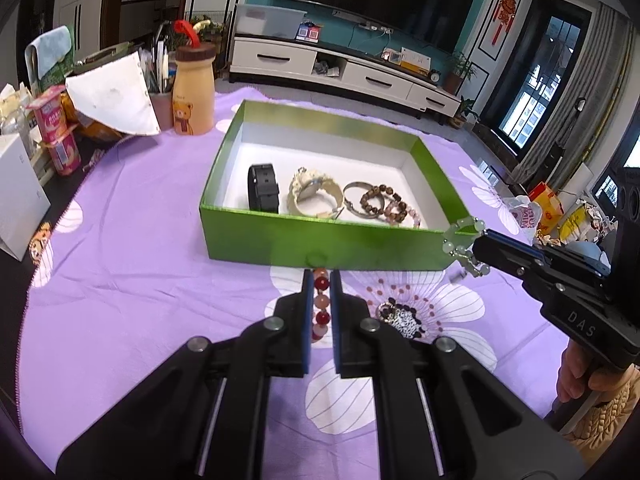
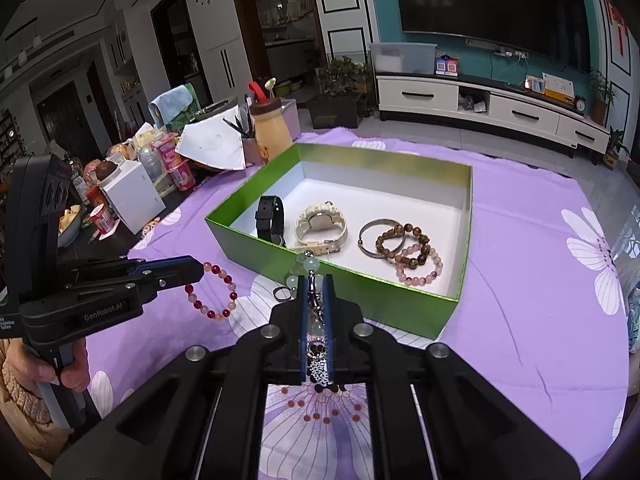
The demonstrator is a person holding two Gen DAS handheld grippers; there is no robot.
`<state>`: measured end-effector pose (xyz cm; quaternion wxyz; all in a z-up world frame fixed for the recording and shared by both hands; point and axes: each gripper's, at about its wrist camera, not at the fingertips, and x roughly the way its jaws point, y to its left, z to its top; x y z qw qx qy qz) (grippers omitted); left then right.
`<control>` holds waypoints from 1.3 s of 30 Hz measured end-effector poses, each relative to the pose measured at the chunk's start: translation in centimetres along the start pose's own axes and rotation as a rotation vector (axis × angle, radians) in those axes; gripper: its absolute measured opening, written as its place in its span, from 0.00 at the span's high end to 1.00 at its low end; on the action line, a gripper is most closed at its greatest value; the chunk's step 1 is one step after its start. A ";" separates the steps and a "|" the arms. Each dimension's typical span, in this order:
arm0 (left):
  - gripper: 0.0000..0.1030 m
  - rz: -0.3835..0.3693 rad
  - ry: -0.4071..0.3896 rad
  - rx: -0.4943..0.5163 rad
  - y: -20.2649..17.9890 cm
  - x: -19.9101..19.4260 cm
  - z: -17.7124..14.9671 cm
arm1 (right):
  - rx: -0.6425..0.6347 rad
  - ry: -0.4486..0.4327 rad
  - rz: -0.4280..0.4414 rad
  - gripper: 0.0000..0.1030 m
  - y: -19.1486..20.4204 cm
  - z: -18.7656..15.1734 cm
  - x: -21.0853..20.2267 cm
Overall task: Organize jewelry
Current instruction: 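Carry the red bead bracelet and jade pendant into the green box and open both tools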
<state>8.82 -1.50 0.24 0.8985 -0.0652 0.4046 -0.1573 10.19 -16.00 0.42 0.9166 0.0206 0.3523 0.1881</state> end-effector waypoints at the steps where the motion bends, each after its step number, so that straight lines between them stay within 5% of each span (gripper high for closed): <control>1: 0.93 0.001 -0.004 0.001 -0.1 -0.2 0.2 | 0.000 -0.007 0.000 0.94 -0.1 0.1 -0.3; 17: 0.93 0.002 -0.066 0.049 -2.2 -1.5 5.6 | 0.023 -0.077 -0.022 0.94 -2.0 2.3 -2.5; 39: 0.93 0.071 -0.044 0.047 -1.2 3.8 11.5 | 0.026 -0.073 -0.063 0.94 -3.8 6.1 1.2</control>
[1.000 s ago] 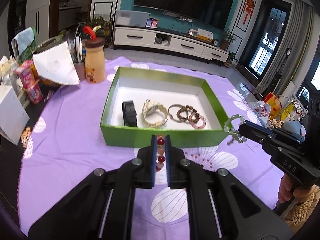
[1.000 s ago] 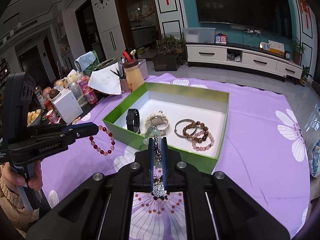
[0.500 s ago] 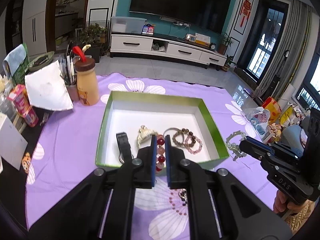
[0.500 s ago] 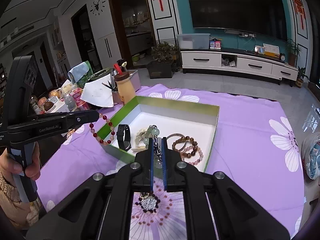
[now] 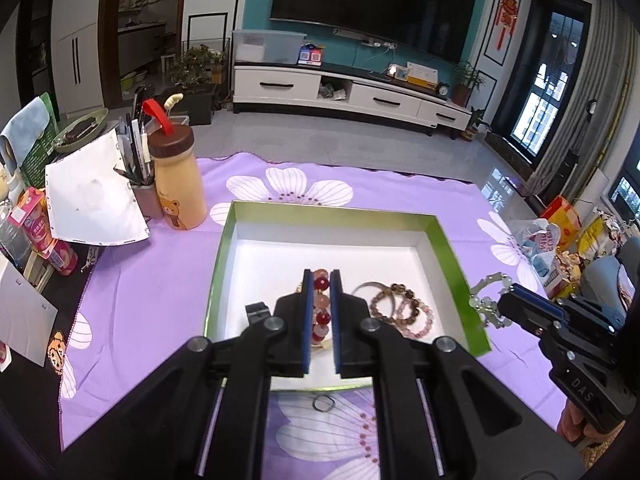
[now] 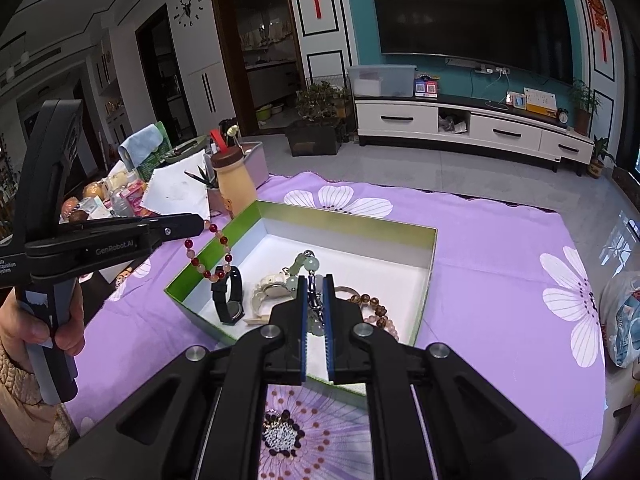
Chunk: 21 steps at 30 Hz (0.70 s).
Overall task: Organize jewelry
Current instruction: 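Carry the red bead bracelet and jade pendant into the green box and open both tools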
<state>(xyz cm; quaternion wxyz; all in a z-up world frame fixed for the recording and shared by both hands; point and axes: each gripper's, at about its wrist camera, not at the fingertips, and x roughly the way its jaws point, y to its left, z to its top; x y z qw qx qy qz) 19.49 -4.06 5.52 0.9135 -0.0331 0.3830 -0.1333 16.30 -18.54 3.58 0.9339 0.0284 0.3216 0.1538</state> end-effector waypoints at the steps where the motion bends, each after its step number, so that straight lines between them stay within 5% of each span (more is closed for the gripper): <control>1: 0.93 0.005 0.007 -0.005 0.2 0.5 0.1 | 0.000 0.005 -0.001 0.94 0.0 0.1 0.4; 21: 0.93 0.062 0.103 -0.038 3.4 7.3 1.8 | 0.035 0.117 -0.028 0.94 -0.6 2.1 8.1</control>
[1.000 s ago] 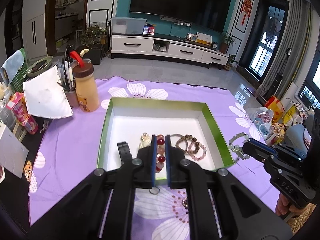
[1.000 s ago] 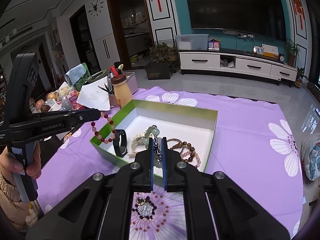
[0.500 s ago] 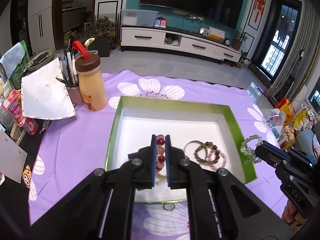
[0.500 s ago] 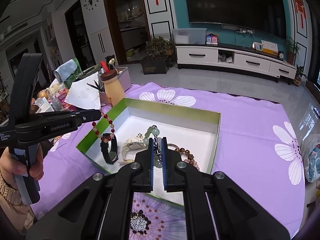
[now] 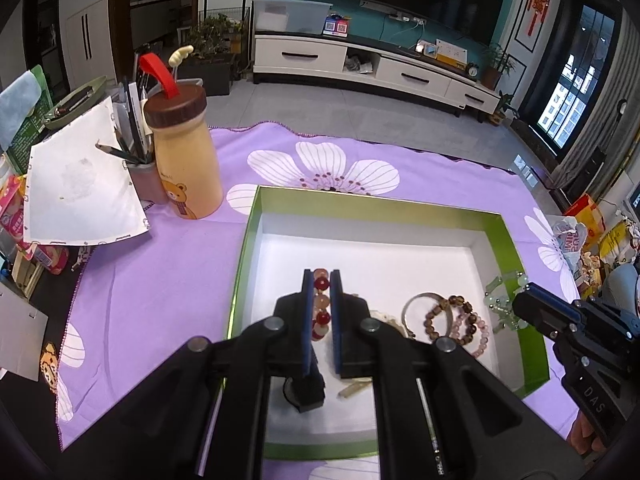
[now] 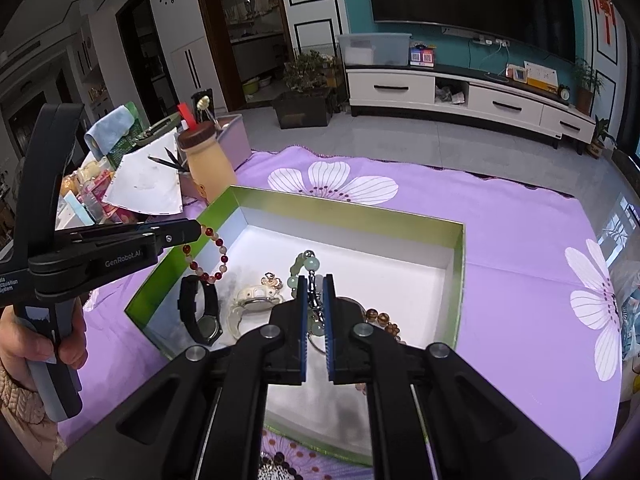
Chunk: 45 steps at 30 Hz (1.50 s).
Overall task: Organize jewelry
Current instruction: 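Carry the red bead bracelet and jade pendant into the green box and open both tools, then move both tools back toward the black ring and small beaded ring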
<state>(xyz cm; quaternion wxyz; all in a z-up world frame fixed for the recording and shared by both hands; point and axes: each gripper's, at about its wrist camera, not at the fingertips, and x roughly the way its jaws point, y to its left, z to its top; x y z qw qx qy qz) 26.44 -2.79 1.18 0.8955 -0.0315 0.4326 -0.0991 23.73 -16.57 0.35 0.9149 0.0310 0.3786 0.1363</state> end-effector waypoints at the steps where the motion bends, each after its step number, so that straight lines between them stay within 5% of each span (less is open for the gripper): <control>1: 0.93 0.001 0.002 0.002 0.0 0.2 0.0 | 0.004 0.009 0.001 0.94 0.0 0.1 0.4; 15: 0.93 0.005 0.076 0.004 0.8 3.6 0.1 | 0.066 0.171 0.036 0.94 0.3 0.1 6.4; 27: 0.93 0.004 0.117 -0.015 1.2 5.0 0.0 | 0.092 0.207 0.006 0.93 0.6 0.4 8.4; 30: 0.92 0.010 0.114 -0.013 1.1 5.0 0.1 | 0.100 0.213 0.007 0.85 0.4 0.4 8.5; 38: 0.53 0.014 0.080 -0.013 0.9 3.6 0.1 | 0.115 0.184 0.018 0.79 -0.1 0.1 6.9; 45: 0.26 0.018 0.015 0.001 0.3 -0.1 -0.2 | 0.105 0.099 0.024 0.57 -0.2 -0.4 2.2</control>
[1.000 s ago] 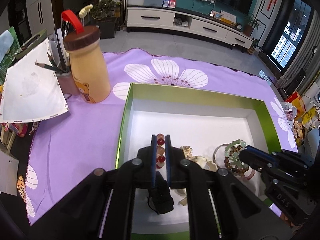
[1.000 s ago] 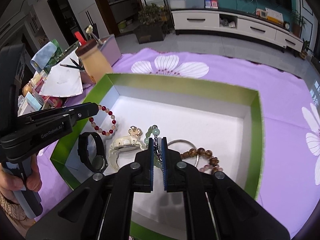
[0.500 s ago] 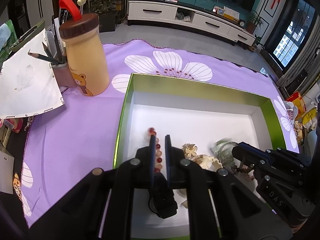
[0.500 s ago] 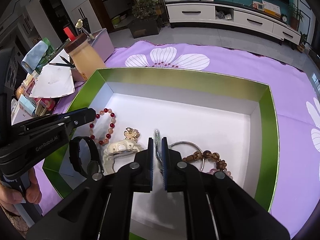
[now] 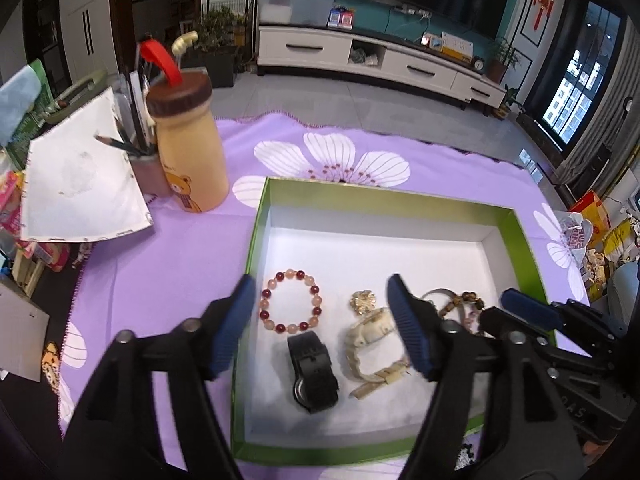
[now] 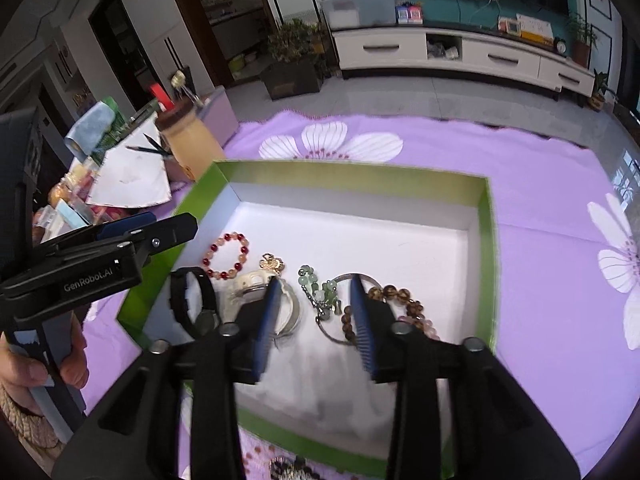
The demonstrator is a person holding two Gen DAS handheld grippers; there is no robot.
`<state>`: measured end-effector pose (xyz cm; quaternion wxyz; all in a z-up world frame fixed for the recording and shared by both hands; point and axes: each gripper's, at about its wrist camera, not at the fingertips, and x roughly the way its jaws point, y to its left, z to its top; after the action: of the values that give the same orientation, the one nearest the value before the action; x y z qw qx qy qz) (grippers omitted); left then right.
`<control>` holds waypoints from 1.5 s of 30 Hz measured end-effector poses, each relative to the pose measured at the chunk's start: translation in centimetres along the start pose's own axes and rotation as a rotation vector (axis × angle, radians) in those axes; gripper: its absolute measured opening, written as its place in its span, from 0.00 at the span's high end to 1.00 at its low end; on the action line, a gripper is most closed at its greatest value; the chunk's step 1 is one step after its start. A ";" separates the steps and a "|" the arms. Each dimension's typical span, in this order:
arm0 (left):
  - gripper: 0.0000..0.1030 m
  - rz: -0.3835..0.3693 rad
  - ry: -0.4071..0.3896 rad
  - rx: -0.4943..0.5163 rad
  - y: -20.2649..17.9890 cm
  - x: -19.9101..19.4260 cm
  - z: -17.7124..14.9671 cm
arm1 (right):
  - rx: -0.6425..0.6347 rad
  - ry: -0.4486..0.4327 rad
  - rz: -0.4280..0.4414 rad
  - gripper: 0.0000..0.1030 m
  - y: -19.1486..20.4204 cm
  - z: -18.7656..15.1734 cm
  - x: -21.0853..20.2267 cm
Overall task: Organize jewelry
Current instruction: 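Move both tools back toward the black ring and small beaded ring, then grasp the black ring with the left tool while the right tool grasps the small beaded ring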
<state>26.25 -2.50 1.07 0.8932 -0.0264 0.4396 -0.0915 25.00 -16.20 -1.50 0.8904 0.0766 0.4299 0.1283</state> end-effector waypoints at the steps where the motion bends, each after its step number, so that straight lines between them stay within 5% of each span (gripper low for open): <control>1: 0.20 0.001 -0.013 0.001 -0.1 -0.8 -0.2 | -0.004 -0.017 0.001 0.52 0.0 -0.3 -0.9; 9: 0.04 -0.022 -0.053 -0.008 -0.4 -5.2 -3.2 | -0.014 -0.107 -0.001 0.33 -0.3 -3.3 -7.2; 17: 0.02 -0.070 -0.062 -0.035 -0.5 -8.2 -8.2 | -0.083 -0.105 -0.008 0.32 0.4 -8.6 -10.5; 25: 0.02 -0.047 -0.040 -0.003 -1.3 -8.1 -14.5 | -0.158 0.029 -0.014 0.31 2.7 -14.9 -7.3; 34: 0.02 -0.085 0.062 -0.010 -0.4 -6.5 -18.2 | -0.153 0.078 -0.009 0.32 3.0 -16.6 -3.6; 45: 0.02 -0.107 0.083 -0.074 1.2 -5.4 -18.7 | -0.185 0.087 -0.011 0.61 3.8 -15.1 -0.6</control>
<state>8.47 0.32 -6.33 0.8664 -0.0793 0.4773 -0.1239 12.14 -12.35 -9.48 0.8749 -0.0142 0.4548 0.1659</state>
